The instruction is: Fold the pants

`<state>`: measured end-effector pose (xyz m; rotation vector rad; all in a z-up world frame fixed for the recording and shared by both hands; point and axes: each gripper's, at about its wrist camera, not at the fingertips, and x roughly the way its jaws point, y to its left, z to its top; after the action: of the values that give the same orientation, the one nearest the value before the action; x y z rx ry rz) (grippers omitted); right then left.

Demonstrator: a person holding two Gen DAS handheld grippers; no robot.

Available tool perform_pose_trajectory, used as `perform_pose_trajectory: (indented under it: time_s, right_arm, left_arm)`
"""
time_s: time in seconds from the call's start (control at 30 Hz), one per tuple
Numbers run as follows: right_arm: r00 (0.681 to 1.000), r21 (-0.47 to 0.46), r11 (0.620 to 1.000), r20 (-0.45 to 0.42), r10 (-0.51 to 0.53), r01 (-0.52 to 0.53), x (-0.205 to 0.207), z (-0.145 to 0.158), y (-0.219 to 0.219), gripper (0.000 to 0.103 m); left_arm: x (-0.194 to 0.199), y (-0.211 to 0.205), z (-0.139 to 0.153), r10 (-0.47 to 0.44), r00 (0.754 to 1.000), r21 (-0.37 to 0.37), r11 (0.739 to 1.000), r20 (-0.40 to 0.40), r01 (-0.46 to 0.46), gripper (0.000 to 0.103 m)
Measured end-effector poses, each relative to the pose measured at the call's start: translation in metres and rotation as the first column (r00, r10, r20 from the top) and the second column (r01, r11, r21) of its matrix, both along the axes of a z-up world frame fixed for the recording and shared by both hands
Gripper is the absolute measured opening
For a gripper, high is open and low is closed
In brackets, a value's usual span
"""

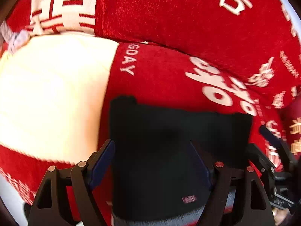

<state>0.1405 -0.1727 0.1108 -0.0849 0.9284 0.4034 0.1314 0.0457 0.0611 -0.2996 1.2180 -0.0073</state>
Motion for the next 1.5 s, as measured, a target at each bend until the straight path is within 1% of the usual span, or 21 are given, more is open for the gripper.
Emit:
perform_pose_trajectory:
  time_s: [0.1,0.17,0.23,0.27,0.3,0.4,0.47,0.53,0.63,0.7,0.77,0.9,0.97,1.03,1.13,1.17,1.23,1.3,1.4,1.47,1.5]
  right_arm:
    - [0.998,-0.031,0.999,-0.05,0.027,-0.029,0.019,-0.017,0.008,0.094]
    - [0.994,-0.058,0.998,-0.106,0.028,-0.035,0.031,-0.036,0.01,0.095]
    - [0.985,-0.056,0.998,-0.17,0.012,-0.022,0.039,-0.054,0.005,0.102]
    - [0.978,-0.062,0.998,-0.211,-0.004,-0.009,0.042,-0.064,0.002,0.102]
    - [0.976,-0.075,0.997,-0.219,-0.01,-0.007,0.042,-0.07,0.001,0.103]
    - [0.98,-0.066,0.998,-0.2,0.005,-0.018,0.039,-0.073,-0.002,0.103]
    - [0.979,-0.067,0.998,-0.202,0.007,-0.021,0.04,-0.074,-0.002,0.103]
    - [0.98,-0.071,0.997,-0.199,0.01,-0.024,0.04,-0.072,-0.001,0.103]
    - [0.986,-0.078,0.997,-0.168,-0.017,0.004,0.033,-0.059,-0.004,0.103]
    - [0.991,-0.042,0.999,-0.135,-0.019,0.013,0.019,-0.044,-0.007,0.103]
    - [0.993,-0.011,1.0,-0.115,-0.015,0.014,0.003,-0.032,-0.009,0.103]
    - [0.998,0.013,1.0,-0.06,0.003,-0.003,-0.033,-0.016,-0.009,0.103]
    - [0.999,0.016,1.0,-0.053,0.009,-0.008,-0.045,-0.015,-0.009,0.103]
    - [0.998,0.018,1.0,-0.069,0.015,-0.014,-0.055,-0.021,-0.009,0.103]
    - [0.992,0.017,1.0,-0.127,0.013,-0.011,-0.062,-0.043,-0.011,0.103]
    - [0.993,0.013,1.0,-0.114,0.009,-0.008,-0.065,-0.047,-0.012,0.103]
    - [0.996,0.0,1.0,-0.089,0.013,-0.013,-0.071,-0.047,-0.011,0.103]
    - [0.996,-0.013,1.0,-0.088,-0.003,0.001,-0.075,-0.043,-0.01,0.103]
    - [0.998,0.052,0.999,-0.069,-0.006,0.01,-0.093,-0.028,-0.013,0.103]
    - [0.998,0.057,0.998,-0.059,-0.006,0.009,-0.105,-0.027,-0.014,0.103]
    - [0.997,0.051,0.999,-0.074,0.0,0.004,-0.108,-0.032,-0.014,0.103]
  left_arm:
    - [0.016,-0.004,-0.017,0.003,0.998,0.049,0.999,-0.058,0.0,0.079]
    - [0.022,-0.007,-0.032,0.001,0.995,0.094,0.996,-0.098,0.008,0.095]
    - [0.022,-0.005,-0.049,-0.007,0.992,0.073,0.997,-0.129,0.017,0.1]
    - [0.022,-0.002,-0.053,-0.001,0.992,0.058,0.998,-0.129,0.008,0.103]
    - [0.02,0.001,-0.056,0.005,0.992,0.032,0.999,-0.123,-0.002,0.103]
    - [0.018,0.009,-0.064,0.019,0.992,-0.041,0.999,-0.123,-0.024,0.103]
    - [0.018,0.008,-0.065,0.019,0.993,-0.052,0.998,-0.119,-0.026,0.103]
    - [0.016,0.005,-0.061,0.018,0.994,-0.035,0.999,-0.106,-0.022,0.103]
    - [0.01,-0.002,-0.046,0.018,0.997,0.024,1.0,-0.069,-0.016,0.103]
    - [0.002,-0.005,-0.034,0.01,0.999,0.052,0.999,-0.033,-0.009,0.103]
    - [-0.006,-0.005,-0.025,0.008,1.0,0.044,0.999,-0.004,-0.008,0.103]
    - [-0.025,-0.006,-0.012,0.011,1.0,0.04,0.999,0.027,-0.012,0.103]
    - [-0.033,-0.009,-0.009,0.001,0.999,0.063,0.998,0.037,-0.003,0.103]
    - [-0.041,-0.013,-0.009,-0.013,0.999,0.087,0.996,0.041,0.009,0.103]
    - [-0.05,-0.021,-0.023,-0.031,1.0,0.113,0.993,0.001,0.031,0.103]
    - [-0.052,-0.023,-0.031,-0.036,0.999,0.127,0.991,-0.019,0.038,0.103]
    - [-0.057,-0.023,-0.036,-0.029,1.0,0.122,0.992,-0.004,0.029,0.103]
    - [-0.06,-0.021,-0.032,-0.024,1.0,0.107,0.994,-0.009,0.025,0.103]
    - [-0.071,-0.019,-0.021,-0.031,0.999,0.115,0.993,0.019,0.028,0.103]
    - [-0.081,-0.022,-0.017,-0.044,0.998,0.128,0.991,0.034,0.04,0.103]
    - [-0.085,-0.022,-0.019,-0.049,0.998,0.128,0.991,0.033,0.044,0.103]
